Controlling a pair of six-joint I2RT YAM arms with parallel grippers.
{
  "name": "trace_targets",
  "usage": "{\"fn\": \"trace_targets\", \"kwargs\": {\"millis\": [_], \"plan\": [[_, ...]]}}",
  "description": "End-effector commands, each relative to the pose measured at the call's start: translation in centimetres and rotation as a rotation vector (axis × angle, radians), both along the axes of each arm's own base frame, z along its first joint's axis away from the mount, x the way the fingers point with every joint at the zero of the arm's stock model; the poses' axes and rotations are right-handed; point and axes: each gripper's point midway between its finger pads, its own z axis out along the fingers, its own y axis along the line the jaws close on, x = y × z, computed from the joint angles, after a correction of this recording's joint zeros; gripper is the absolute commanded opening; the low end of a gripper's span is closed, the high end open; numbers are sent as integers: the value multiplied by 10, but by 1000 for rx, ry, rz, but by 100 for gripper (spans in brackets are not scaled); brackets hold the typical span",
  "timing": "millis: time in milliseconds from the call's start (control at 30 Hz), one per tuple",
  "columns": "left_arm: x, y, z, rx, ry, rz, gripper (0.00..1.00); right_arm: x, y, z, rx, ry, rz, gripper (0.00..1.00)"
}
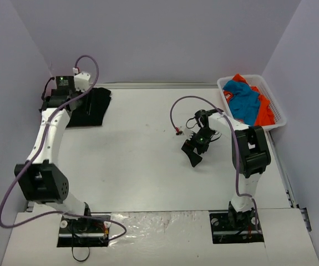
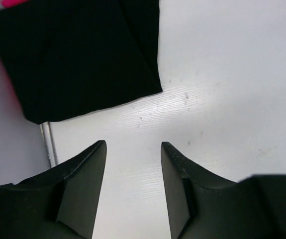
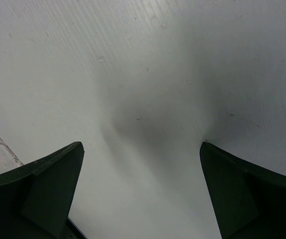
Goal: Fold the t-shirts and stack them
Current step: Put the neatly folded tshirt into the corner of the board with the left arm
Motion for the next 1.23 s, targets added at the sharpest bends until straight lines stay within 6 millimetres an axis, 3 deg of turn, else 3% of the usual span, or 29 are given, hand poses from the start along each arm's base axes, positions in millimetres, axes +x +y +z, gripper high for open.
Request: {"fn": "trace_targets", "kwargs": {"millis": [0,67,167,200,233,267,333,433,567,633,733,800,833,867,900,1000,1200], "plan": [[-47,-10,54,2,-111,-45,47,-33,-3,-3,-14,128,15,100],[-62,-21,68,15,-160,-90,51,-23,2,12,8,70,6,100],[-92,-25,86,10,-240,-112,60,1,6,48,37,-73,-23,100],[-107,-24,101,15,-303,-109,65,12,10,68,54,-147,-40,100],[-113,-23,92,17,-300,-98,70,19,5,77,29,-192,-54,100],[-123,-23,107,19,-374,-100,75,27,4,92,23,-252,-72,100],[-132,-27,99,12,-389,-113,95,48,2,117,13,-359,-146,100],[-146,-39,89,-33,-364,-154,94,75,-3,163,15,-538,-257,100],[-148,-48,71,-96,-300,-157,94,85,-10,218,65,-708,-353,100],[-146,-45,70,-93,-325,-142,94,96,-25,234,26,-802,-464,100],[-150,-43,65,-110,-330,-134,94,103,-63,277,-43,-1051,-678,100],[-154,-43,54,-135,-324,-132,94,104,-78,287,-82,-1112,-747,100],[-154,-47,53,-165,-337,-146,94,101,-79,289,-78,-1112,-753,100],[-156,-36,53,-168,-359,-103,94,97,-78,292,-64,-1112,-749,100],[-158,-36,42,-183,-345,-102,94,94,-73,288,-41,-1100,-726,100],[-163,-31,43,-171,-373,-85,94,92,-80,287,11,-1085,-809,100],[-174,-25,44,-180,-424,-70,94,97,-136,291,66,-1076,-1067,100]]}}
